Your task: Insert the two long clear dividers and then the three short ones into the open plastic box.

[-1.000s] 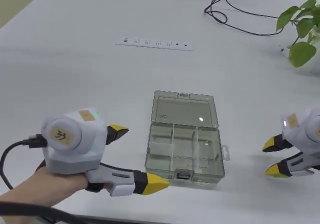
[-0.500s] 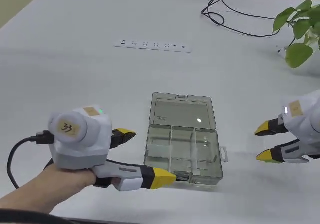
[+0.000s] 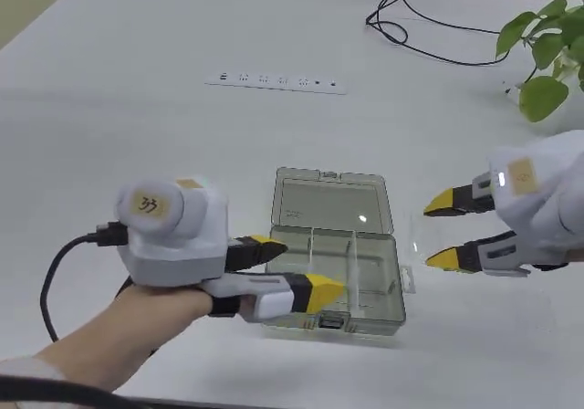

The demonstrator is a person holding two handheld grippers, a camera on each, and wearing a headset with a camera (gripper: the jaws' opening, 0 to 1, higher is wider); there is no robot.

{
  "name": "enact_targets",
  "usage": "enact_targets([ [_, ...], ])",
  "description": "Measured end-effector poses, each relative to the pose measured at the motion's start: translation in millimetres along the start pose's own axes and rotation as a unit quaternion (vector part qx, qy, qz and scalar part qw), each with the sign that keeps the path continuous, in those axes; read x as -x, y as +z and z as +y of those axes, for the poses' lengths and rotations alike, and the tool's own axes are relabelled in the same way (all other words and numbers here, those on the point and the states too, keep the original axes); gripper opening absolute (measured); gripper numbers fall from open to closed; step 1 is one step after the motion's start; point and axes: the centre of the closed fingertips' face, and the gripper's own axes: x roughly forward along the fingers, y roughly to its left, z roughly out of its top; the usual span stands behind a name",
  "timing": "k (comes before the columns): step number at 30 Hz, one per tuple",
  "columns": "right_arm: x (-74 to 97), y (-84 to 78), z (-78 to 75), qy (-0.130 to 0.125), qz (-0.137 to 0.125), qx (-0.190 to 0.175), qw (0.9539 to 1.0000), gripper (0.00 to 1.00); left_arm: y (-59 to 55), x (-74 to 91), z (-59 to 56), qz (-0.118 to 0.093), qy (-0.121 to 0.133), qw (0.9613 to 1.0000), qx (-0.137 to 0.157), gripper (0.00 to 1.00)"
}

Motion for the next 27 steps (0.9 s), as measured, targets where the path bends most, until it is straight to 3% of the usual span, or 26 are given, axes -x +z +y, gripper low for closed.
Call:
enact_targets([
  [2, -3.9, 1.9, -2.9, -0.001, -0.005, 0.011, 0.9999, 0.32, 4.3, -4.2, -3.1, -0.005, -0.007, 0.9998, 0.016, 0.52],
  [4, -3.3, 12.7, -0.7, -0.001, -0.011, 0.018, 0.9998, 0.32, 3.5, -7.7, -6.7, 0.004, -0.013, 0.999, 0.041, 0.49],
  [5, -2.6, 19.0, 0.5, -0.002, -0.014, 0.028, 0.9995, 0.32, 6.4, -10.5, -7.3, -0.001, -0.015, 0.9994, 0.031, 0.47],
  [8, -2.5, 29.2, 2.8, -0.003, -0.021, 0.039, 0.999, 0.32, 7.8, -16.9, -9.7, -0.001, -0.019, 0.9985, 0.051, 0.43],
  [9, -2.7, 31.6, 3.5, -0.002, -0.022, 0.042, 0.9989, 0.32, 7.4, -18.6, -10.8, 0.001, -0.022, 0.9975, 0.067, 0.41],
  [11, -3.4, 38.1, 5.5, -0.003, -0.029, 0.047, 0.9985, 0.32, 12.5, -22.9, -13.5, -0.013, -0.03, 0.9955, 0.088, 0.38],
  [14, -6.0, 42.1, 8.0, -0.006, -0.025, 0.067, 0.9974, 0.32, 18.7, -28.1, -16.6, -0.03, -0.039, 0.9896, 0.135, 0.3],
  [27, -9.9, 46.9, 14.1, -0.001, -0.024, 0.089, 0.9957, 0.32, 21.0, -34.7, -23.0, -0.043, -0.057, 0.9784, 0.194, 0.08],
])
